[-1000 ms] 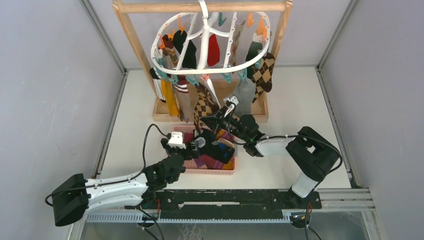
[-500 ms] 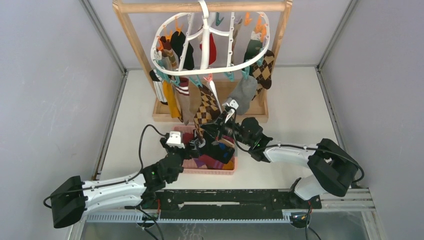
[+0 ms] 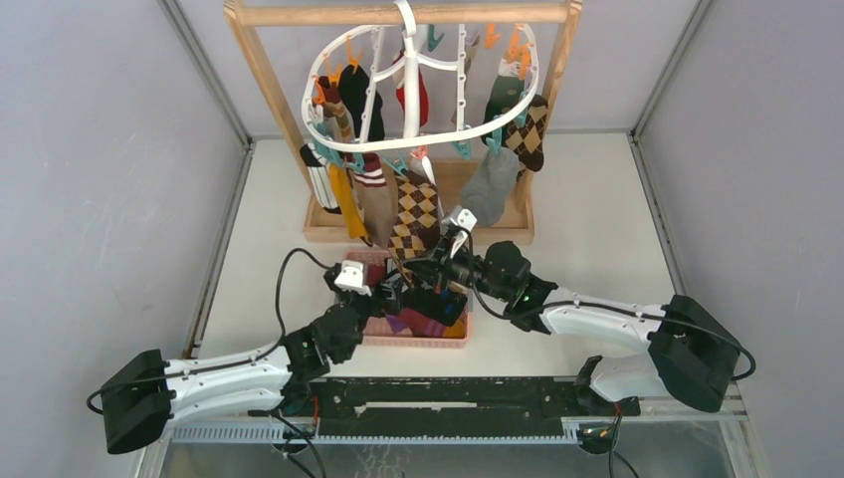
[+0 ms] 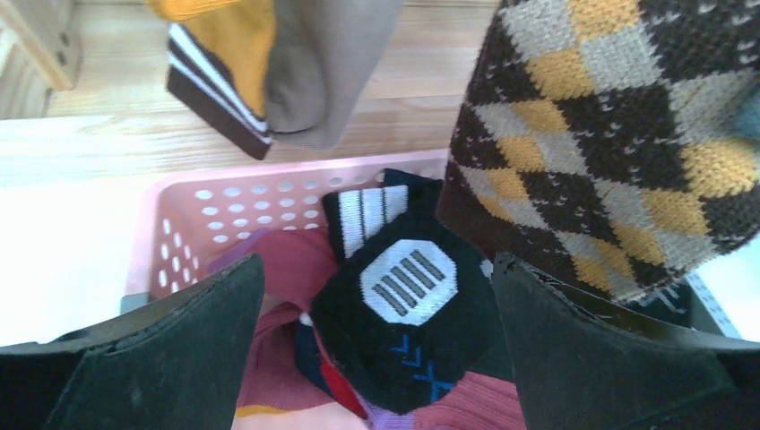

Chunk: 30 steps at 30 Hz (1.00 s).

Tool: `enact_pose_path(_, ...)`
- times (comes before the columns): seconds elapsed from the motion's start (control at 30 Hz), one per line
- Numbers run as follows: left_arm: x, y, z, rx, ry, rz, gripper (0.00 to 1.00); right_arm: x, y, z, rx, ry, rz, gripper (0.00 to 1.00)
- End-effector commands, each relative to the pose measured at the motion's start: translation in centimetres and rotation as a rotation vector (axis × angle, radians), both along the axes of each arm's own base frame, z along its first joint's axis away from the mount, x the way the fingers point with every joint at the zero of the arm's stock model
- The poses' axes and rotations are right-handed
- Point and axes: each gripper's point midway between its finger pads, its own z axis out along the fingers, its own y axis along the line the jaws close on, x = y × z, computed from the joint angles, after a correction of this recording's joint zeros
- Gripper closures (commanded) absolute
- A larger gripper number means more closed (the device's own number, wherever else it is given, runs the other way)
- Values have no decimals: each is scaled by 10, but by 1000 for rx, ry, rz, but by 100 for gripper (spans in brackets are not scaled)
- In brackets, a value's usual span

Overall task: Remove the socks clipped to the hanger
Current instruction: Remove the sock from the hanger.

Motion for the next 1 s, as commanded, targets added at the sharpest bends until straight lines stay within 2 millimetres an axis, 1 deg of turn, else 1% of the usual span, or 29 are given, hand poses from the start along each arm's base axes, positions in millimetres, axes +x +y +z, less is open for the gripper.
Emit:
enact_pose_path(0.0, -7, -21, 12, -44, -57, -133, 0, -4, -10, 20, 13, -66, -17, 95)
enact_pose_path(0.1, -10, -31, 17, -47, -79, -192, 0, -7, -15, 23, 15, -72, -19, 95)
enact_pose_path(0.2, -10, -38, 18, -28, -87, -220, 0, -11, -19, 27, 17, -77, -14, 95)
enact_pose_path(0.4, -13, -51, 21, -31, -111, -288, 0, -17, -21, 30, 17, -79, 3, 95)
enact_pose_path(0.57, -21, -59, 23, -41, -125, -358, 0, -13, -21, 30, 15, -81, -7, 94)
enact_pose_path(0.73, -30, -70, 25, -44, -133, -438, 0, -12, -17, 32, 19, -83, 1, 94)
enact_pose_path(0.87, -32, -73, 24, -39, -132, -462, 0, -11, -12, 31, 15, -78, 8, 94)
enact_pose_path(0.97, -30, -71, 24, -37, -134, -445, 0, -13, -10, 29, 11, -74, 17, 94)
